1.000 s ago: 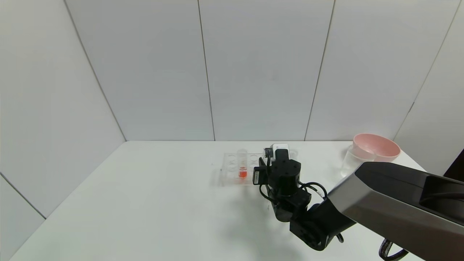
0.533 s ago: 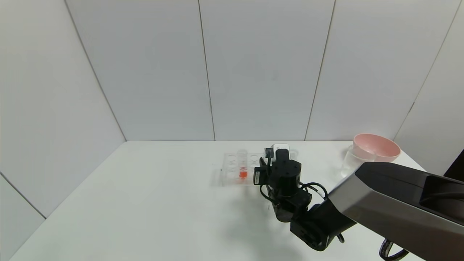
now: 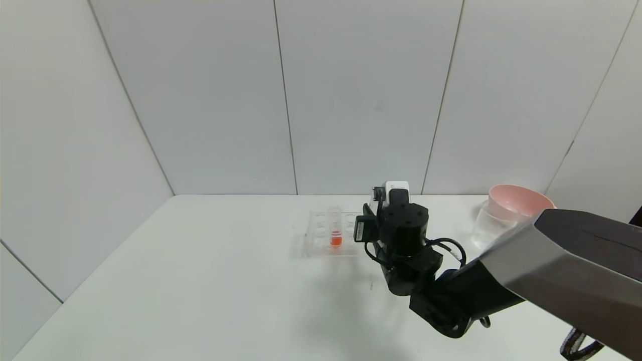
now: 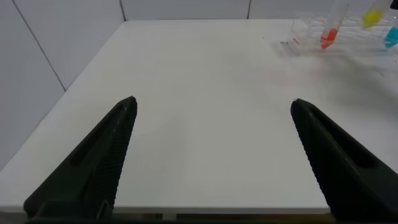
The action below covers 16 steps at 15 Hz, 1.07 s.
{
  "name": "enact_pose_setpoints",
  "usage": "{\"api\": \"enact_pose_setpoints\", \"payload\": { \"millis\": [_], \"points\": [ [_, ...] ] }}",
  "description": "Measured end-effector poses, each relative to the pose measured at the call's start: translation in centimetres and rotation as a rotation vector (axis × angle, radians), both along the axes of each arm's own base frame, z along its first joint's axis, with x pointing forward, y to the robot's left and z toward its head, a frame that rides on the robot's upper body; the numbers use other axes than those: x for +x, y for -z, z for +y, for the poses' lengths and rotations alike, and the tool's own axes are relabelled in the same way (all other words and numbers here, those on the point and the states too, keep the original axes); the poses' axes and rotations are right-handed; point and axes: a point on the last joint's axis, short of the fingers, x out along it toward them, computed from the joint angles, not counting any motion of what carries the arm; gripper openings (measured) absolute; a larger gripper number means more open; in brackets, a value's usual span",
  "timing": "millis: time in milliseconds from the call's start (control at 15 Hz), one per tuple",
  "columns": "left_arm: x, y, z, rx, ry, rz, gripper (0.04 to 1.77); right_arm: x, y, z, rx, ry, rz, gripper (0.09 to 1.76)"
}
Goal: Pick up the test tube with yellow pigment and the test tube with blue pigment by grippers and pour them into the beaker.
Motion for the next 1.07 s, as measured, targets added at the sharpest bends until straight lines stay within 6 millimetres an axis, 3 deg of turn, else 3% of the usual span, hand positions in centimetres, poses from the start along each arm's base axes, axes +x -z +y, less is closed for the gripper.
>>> {"api": "enact_pose_setpoints", "payload": {
  "millis": [400, 733, 1067],
  "points": [
    [0.0, 0.0, 0.0, 0.0, 0.0, 0.0, 1.76, -1.5, -3.8, 0.1, 0.028, -0.025, -0.053, 0.51],
    [0.0, 0.0, 0.0, 0.0, 0.0, 0.0, 1.76, -2.2, -4.5, 0.0, 0.034, -0.036, -0.059, 0.51],
    [0.0, 0.0, 0.0, 0.0, 0.0, 0.0, 1.76, -4.4, -6.0, -1.0, 0.011, -0.175, -0.034, 0.51]
  ]
}}
